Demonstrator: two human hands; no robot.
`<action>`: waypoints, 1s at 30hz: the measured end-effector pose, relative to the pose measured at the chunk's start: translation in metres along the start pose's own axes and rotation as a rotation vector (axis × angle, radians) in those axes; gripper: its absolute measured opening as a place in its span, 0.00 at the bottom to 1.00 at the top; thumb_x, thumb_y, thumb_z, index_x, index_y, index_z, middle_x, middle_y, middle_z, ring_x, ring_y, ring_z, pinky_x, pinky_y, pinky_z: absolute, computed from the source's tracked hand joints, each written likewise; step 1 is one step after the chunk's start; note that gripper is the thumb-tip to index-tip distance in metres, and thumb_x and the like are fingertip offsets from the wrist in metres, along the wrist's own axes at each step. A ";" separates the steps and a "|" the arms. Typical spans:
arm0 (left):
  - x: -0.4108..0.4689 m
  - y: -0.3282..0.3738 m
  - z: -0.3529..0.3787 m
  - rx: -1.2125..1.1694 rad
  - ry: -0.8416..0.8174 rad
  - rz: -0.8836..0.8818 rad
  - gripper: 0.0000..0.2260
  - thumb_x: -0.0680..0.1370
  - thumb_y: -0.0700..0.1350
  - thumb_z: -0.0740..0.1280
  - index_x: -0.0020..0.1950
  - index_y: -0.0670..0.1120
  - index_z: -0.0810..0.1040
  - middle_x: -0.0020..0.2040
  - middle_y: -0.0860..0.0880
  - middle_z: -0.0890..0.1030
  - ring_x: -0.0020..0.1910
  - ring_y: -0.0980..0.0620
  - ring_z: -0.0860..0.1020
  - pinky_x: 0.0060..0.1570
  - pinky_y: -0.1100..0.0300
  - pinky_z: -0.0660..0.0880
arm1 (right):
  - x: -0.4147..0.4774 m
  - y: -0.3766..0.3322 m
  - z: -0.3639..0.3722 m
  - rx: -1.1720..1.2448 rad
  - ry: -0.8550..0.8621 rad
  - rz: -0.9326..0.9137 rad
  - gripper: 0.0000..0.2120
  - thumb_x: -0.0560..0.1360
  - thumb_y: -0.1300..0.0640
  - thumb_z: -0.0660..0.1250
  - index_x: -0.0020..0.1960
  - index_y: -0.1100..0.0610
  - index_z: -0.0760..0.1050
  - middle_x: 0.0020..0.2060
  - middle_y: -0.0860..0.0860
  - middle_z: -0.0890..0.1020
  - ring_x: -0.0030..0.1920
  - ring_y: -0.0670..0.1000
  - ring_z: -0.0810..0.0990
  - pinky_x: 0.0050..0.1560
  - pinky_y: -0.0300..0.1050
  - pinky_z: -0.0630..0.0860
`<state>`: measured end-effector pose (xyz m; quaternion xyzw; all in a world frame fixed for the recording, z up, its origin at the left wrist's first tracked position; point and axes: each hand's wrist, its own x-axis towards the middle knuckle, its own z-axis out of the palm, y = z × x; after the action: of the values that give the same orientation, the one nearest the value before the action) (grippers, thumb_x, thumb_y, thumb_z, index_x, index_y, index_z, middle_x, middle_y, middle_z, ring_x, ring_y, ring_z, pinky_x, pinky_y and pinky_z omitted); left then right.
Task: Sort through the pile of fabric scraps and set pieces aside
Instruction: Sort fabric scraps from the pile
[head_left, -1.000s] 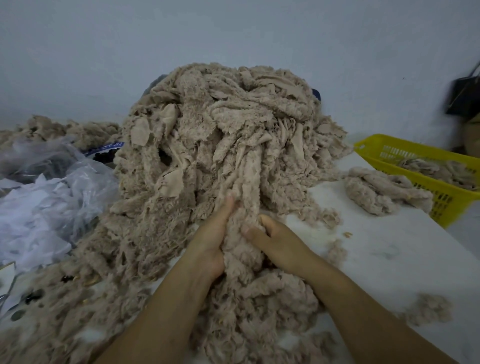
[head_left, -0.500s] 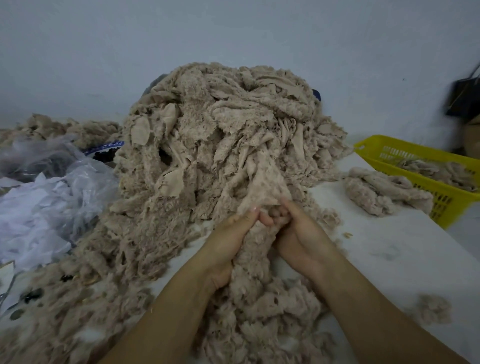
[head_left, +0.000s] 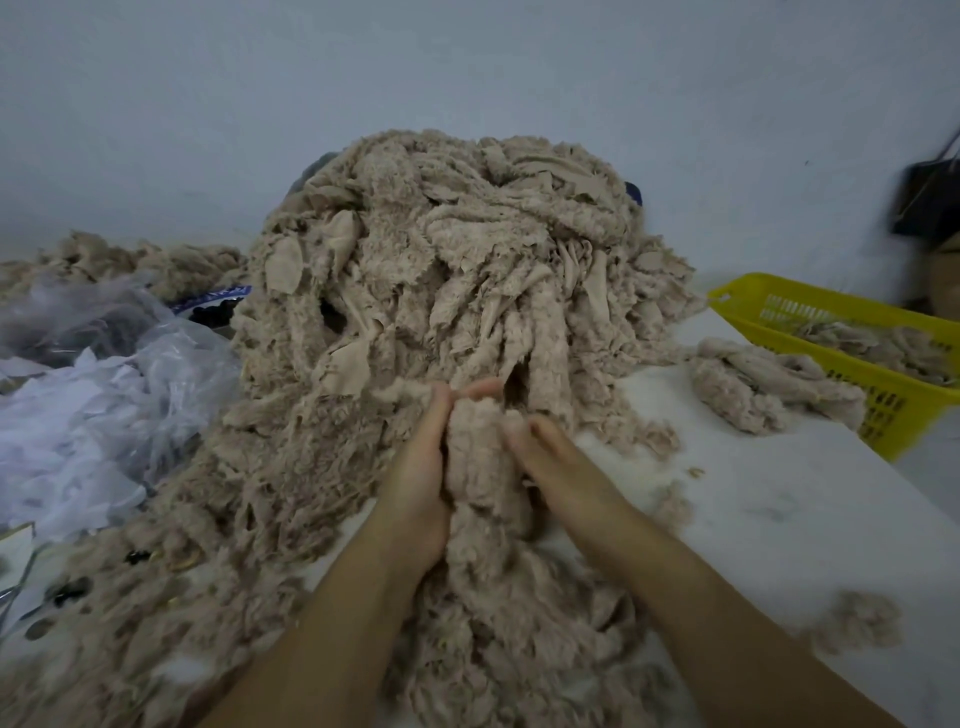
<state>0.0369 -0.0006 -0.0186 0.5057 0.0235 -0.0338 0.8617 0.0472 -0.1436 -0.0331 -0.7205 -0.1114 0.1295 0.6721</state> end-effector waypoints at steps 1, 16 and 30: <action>-0.001 -0.001 0.002 0.071 -0.010 0.008 0.21 0.83 0.59 0.55 0.57 0.50 0.85 0.54 0.41 0.85 0.53 0.46 0.84 0.47 0.54 0.82 | 0.000 0.000 0.002 -0.093 0.001 -0.018 0.26 0.63 0.21 0.63 0.52 0.37 0.74 0.48 0.33 0.82 0.48 0.35 0.81 0.45 0.30 0.76; 0.001 -0.003 0.008 -0.140 0.044 0.041 0.21 0.82 0.57 0.58 0.46 0.49 0.87 0.51 0.43 0.86 0.51 0.46 0.85 0.42 0.53 0.82 | -0.001 -0.013 0.002 0.403 0.004 0.024 0.13 0.82 0.49 0.61 0.57 0.54 0.81 0.51 0.53 0.86 0.53 0.51 0.85 0.46 0.43 0.82; 0.004 -0.006 0.002 0.321 0.004 0.042 0.29 0.73 0.75 0.56 0.43 0.53 0.86 0.36 0.53 0.82 0.34 0.56 0.78 0.37 0.61 0.74 | 0.011 -0.012 -0.033 0.900 0.204 -0.021 0.15 0.74 0.50 0.67 0.55 0.58 0.82 0.51 0.54 0.85 0.44 0.48 0.85 0.36 0.39 0.81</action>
<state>0.0400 -0.0050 -0.0229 0.6374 0.0090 -0.0180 0.7702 0.0686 -0.1702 -0.0197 -0.3648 0.0153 0.0867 0.9269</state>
